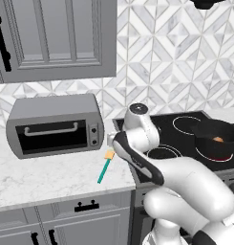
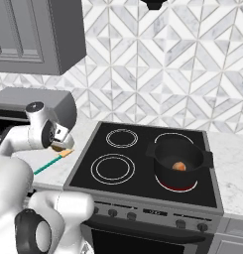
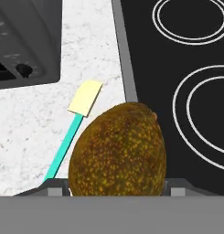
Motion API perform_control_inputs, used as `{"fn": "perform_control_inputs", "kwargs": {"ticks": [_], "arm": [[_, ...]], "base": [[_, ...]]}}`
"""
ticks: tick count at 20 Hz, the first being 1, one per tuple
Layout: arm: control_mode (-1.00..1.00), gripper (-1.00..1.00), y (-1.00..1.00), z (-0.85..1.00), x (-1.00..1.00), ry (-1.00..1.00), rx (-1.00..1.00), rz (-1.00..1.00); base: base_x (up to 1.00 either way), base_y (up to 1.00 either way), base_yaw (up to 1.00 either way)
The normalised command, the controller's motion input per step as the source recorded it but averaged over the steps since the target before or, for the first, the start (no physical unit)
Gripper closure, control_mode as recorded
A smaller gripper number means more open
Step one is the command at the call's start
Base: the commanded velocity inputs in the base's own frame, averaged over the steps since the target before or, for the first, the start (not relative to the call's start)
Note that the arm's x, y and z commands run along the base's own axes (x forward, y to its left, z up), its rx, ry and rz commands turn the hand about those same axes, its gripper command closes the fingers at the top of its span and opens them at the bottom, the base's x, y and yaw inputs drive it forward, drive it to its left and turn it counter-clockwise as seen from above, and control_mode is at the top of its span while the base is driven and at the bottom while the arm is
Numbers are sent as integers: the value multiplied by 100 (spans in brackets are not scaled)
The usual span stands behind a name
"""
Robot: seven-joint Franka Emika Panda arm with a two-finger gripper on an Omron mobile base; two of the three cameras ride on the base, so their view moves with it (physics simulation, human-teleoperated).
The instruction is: Put the onion and avocado in the pot. Retrieve the spatula and lightly stir the vegetables in the pot.
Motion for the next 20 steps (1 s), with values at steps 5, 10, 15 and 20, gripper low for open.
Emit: {"fn": "perform_control_inputs", "kwargs": {"ticks": [5,10,15,20], "arm": [[-100,100,-100,86,14,9,-1,-3],[-100,100,-100,50,45,25,0,-31],[-100,100,-100,7,60,16,0,-32],[-100,100,-100,-2,68,7,-1,-25]], "base": [[0,0,0],[0,0,0],[0,0,0],[0,0,0]]}}
